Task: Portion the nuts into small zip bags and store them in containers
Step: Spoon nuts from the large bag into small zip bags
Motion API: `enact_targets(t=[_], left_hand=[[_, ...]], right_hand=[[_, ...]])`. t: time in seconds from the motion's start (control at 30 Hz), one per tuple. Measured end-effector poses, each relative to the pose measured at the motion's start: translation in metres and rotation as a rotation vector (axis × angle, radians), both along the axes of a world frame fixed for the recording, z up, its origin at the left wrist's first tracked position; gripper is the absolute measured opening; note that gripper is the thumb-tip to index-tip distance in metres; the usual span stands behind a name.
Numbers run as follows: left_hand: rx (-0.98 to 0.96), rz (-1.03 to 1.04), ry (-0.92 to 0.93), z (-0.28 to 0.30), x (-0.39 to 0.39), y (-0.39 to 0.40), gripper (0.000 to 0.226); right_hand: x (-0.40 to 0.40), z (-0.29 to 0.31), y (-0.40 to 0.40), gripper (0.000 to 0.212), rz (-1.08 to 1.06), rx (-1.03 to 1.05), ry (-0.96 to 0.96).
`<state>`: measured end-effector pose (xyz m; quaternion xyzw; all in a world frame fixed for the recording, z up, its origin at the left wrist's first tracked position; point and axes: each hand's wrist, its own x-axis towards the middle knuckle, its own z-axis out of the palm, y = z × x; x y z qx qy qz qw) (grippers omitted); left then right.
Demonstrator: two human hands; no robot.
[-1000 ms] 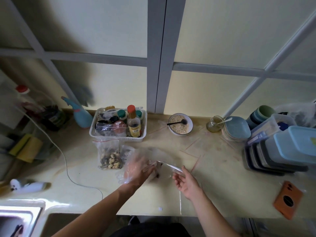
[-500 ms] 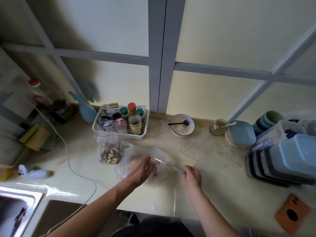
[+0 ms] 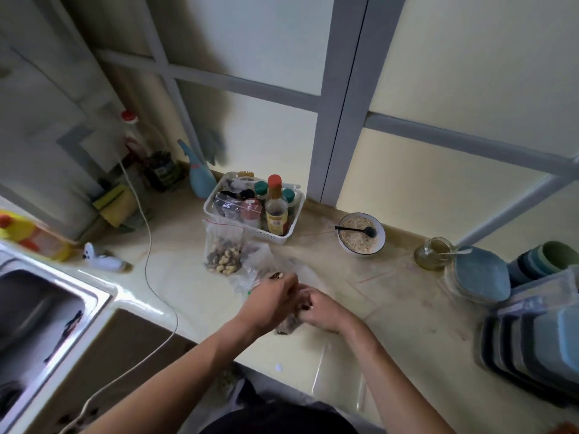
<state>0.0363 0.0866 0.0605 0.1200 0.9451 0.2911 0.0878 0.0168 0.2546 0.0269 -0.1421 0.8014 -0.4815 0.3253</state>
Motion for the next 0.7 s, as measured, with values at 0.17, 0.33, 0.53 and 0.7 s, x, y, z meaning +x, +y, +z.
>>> enact_targets(t=[0.17, 0.33, 0.53, 0.7], left_hand=[[0.24, 0.132, 0.271, 0.025, 0.021, -0.009, 0.022], [0.794, 0.451, 0.351, 0.044, 0.026, -0.037, 0.024], [0.989, 0.571, 0.115, 0.021, 0.023, -0.083, 0.044], [0.737, 0.633, -0.006, -0.012, 0.031, -0.123, 0.013]], right_hand=[[-0.013, 0.034, -0.007, 0.02, -0.029, 0.014, 0.18], [-0.021, 0.078, -0.038, 0.013, -0.121, -0.12, 0.18], [-0.016, 0.072, -0.096, 0.027, -0.429, -0.114, 0.081], [-0.009, 0.046, -0.12, 0.016, -0.306, -0.124, -0.075]])
